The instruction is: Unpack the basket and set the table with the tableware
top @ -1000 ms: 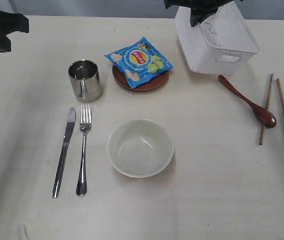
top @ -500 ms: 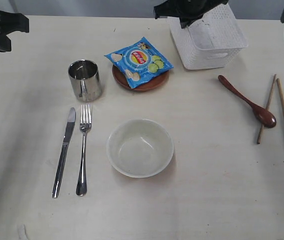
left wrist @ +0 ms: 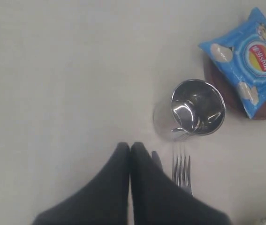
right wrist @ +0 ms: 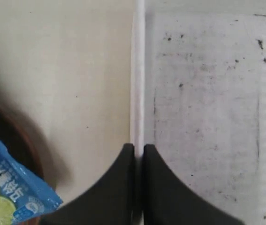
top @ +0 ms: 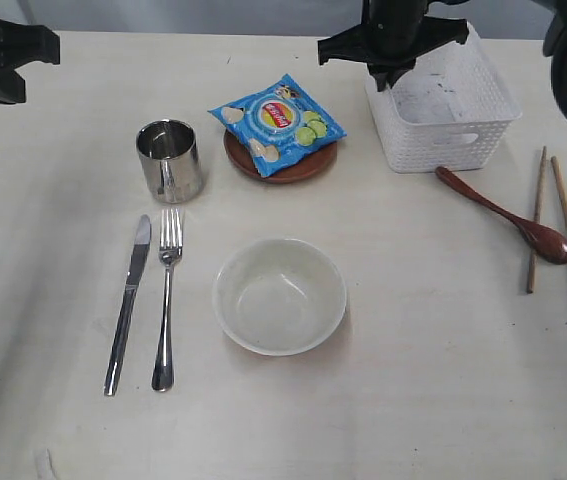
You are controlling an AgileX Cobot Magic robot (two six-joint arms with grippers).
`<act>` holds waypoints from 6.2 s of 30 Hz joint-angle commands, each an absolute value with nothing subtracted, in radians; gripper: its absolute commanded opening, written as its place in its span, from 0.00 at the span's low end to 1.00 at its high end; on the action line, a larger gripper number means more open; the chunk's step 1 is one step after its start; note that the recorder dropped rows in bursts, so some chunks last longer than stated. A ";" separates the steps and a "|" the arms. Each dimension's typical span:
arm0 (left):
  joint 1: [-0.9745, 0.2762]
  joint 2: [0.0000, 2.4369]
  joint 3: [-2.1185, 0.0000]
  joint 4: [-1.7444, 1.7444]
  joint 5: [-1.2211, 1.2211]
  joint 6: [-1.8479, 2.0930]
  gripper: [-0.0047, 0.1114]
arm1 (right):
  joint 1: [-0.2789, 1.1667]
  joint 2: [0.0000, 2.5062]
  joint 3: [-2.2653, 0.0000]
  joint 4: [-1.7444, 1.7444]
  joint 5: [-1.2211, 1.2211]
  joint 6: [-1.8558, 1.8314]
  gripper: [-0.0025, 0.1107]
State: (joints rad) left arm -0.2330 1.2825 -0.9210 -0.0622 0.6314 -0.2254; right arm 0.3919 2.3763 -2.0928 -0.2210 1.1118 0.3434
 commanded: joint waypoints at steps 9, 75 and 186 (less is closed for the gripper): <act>-0.233 1.282 -0.915 -0.085 0.620 -0.206 0.04 | 0.391 2.374 -2.092 -0.155 1.045 0.335 0.11; -0.304 1.282 -0.914 -0.085 0.630 -0.181 0.04 | -0.016 1.961 -1.224 0.104 0.882 -0.679 0.38; -0.304 1.282 -0.914 -0.107 0.627 -0.181 0.04 | 0.094 1.704 -1.171 -0.081 0.893 0.111 0.02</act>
